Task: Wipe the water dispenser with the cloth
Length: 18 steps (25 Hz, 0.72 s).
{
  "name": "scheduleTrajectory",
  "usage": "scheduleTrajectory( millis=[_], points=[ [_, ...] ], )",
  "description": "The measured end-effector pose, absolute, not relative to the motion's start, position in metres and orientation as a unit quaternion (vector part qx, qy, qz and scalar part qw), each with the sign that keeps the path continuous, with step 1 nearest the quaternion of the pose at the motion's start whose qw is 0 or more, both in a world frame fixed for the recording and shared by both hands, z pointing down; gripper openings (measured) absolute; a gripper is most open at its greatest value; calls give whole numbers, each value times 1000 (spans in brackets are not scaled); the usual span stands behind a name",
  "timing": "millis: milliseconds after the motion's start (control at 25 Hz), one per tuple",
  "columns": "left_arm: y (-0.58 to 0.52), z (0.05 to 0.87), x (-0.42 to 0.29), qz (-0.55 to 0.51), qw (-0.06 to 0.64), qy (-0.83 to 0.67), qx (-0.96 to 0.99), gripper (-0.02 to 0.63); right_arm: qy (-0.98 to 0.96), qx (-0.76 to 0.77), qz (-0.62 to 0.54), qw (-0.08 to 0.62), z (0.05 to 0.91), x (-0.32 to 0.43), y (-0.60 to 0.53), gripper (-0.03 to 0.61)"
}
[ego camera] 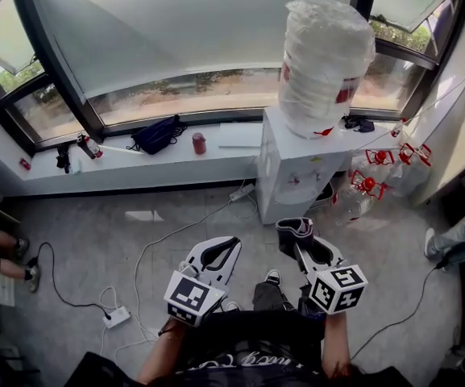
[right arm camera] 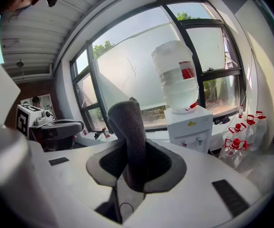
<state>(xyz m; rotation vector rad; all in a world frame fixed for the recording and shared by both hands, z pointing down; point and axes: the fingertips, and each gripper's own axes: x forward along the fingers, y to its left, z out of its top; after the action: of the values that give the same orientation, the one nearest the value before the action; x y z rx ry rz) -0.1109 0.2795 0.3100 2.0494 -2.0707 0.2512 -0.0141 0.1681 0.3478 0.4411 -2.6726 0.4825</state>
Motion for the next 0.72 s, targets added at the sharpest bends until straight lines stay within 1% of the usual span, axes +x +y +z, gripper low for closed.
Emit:
scheduleTrajectory(
  millis=[720],
  points=[
    [299, 309, -91, 82, 100, -690, 713, 20, -950, 169, 151, 213, 353, -7, 185, 106]
  ],
)
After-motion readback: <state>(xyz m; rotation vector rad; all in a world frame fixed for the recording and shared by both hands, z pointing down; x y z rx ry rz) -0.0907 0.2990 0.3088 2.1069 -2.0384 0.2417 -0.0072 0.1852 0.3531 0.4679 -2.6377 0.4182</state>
